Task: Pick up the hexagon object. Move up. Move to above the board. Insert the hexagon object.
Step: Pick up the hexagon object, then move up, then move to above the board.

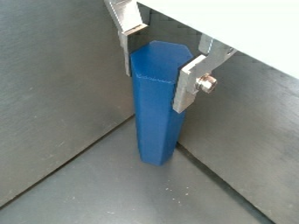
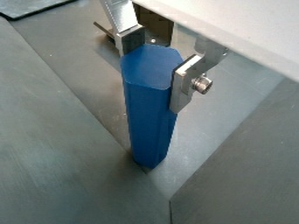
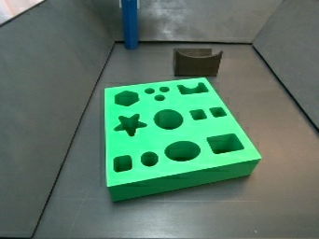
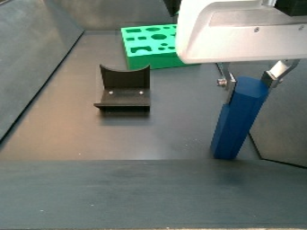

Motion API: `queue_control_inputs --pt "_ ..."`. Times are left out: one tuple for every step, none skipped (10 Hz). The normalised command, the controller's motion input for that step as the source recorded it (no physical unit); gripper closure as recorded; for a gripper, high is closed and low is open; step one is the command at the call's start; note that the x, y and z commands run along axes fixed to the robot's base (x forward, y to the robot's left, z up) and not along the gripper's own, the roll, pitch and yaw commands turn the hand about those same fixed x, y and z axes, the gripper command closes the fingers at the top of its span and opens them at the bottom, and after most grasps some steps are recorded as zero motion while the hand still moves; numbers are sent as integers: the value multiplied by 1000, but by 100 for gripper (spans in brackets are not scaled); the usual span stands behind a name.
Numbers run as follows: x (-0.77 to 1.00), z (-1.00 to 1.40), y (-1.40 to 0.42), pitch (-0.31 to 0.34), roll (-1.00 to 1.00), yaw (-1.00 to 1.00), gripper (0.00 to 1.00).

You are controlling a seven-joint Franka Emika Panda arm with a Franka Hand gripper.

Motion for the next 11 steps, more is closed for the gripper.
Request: queue_control_inputs --pt "0 0 0 0 0 0 100" --pt "0 0 0 0 0 0 100" --pt "0 0 0 0 0 0 100" --pt "0 0 0 0 0 0 100" --pt "0 833 0 0 0 0 100" --pt "-4 841 38 -11 -15 50 100" --pt "-31 708 28 33 -15 45 100" --pt "-19 575 18 53 2 29 100" --pt "-9 428 18 72 20 21 100" --pt "-2 279 15 91 34 17 100" --pt "289 1000 -121 493 -120 213 100"
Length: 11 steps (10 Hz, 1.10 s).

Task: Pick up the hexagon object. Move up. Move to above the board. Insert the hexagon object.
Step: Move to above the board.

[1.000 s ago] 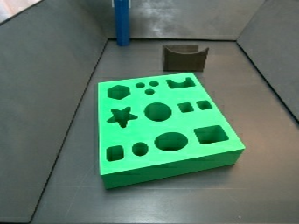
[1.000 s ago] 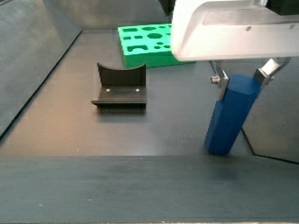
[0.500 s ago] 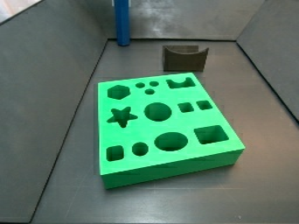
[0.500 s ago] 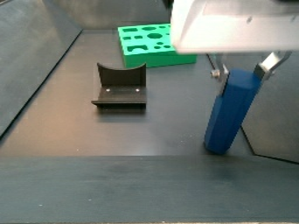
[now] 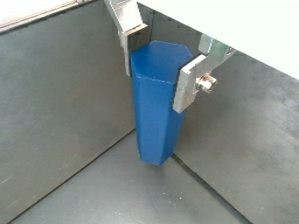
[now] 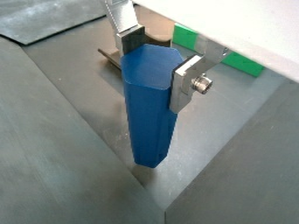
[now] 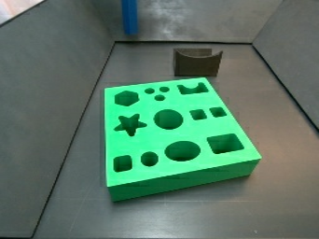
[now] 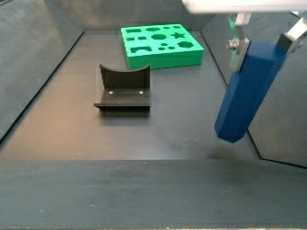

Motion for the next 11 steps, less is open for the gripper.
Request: queue_control_inputs --pt "301 1000 -124 495 -115 201 100" --pt "291 1000 -105 444 -87 148 100" --pt "273 1000 -88 349 -50 93 100" --pt "253 1000 -84 236 -6 41 100" --pt "232 1000 -71 173 16 19 100" --pt "194 1000 -60 126 30 5 100" --pt "175 1000 -57 110 35 6 100" --pt "106 813 -35 98 39 7 100" --pt "62 661 -23 92 41 9 100" --pt "34 461 -16 88 48 11 100" --pt "26 362 -14 88 52 13 100"
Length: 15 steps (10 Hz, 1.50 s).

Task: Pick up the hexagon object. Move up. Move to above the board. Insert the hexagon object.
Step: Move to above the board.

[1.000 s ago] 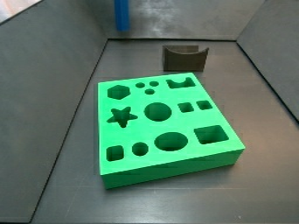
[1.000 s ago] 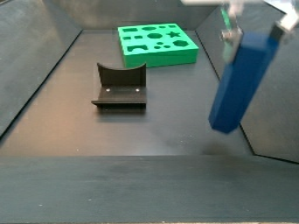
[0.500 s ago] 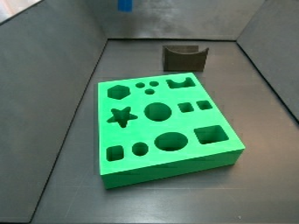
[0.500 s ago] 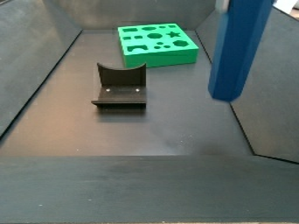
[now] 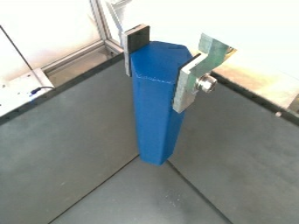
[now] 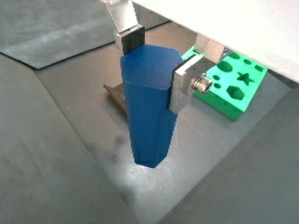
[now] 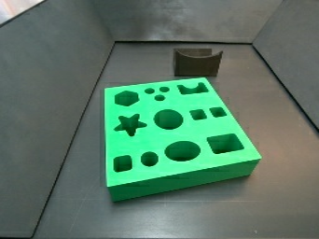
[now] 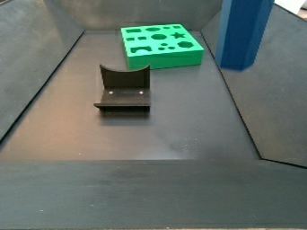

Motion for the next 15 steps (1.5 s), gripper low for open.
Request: queue_control_inputs --pt "97 -12 -1000 -211 305 -522 100" --pt "97 -24 -1000 -213 306 -503 100" --pt "85 -24 -1000 -226 255 -302 100" --pt "83 -24 -1000 -224 174 -213 100" --pt "84 -25 -1000 -122 92 -55 100" --pt "85 -25 -1000 -52 49 -17 100" --pt "86 -26 -1000 -22 13 -11 100" --pt "85 -27 -1000 -15 -8 -9 100" --pt "82 -26 -1000 -16 -4 0 100" --pt "82 -26 -1000 -15 -3 7 100" --pt "85 -27 -1000 -12 -12 8 100" --pt "89 -28 -1000 -1 -6 9 100" --pt "100 -28 -1000 6 -4 9 100" --pt "111 -28 -1000 16 -5 4 100" --pt "123 -27 -1000 24 -11 7 100"
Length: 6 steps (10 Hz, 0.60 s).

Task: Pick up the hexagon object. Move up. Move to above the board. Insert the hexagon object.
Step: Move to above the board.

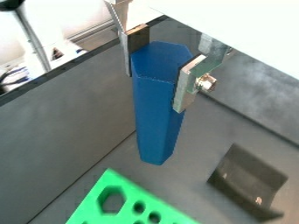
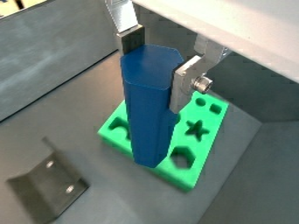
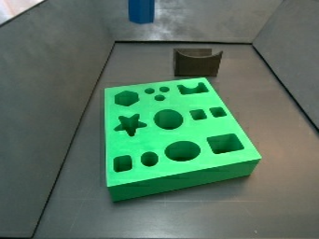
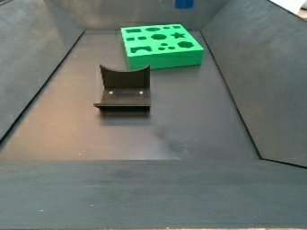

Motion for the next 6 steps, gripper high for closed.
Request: queue_control_inputs --pt "133 -26 -1000 25 3 10 100" --pt "146 -24 -1000 28 -2 8 100" --pt "174 -25 -1000 34 4 7 100" --pt "168 -18 -806 37 10 9 100" --pt "128 -7 -418 42 23 3 100" --pt "106 4 -288 41 27 4 100"
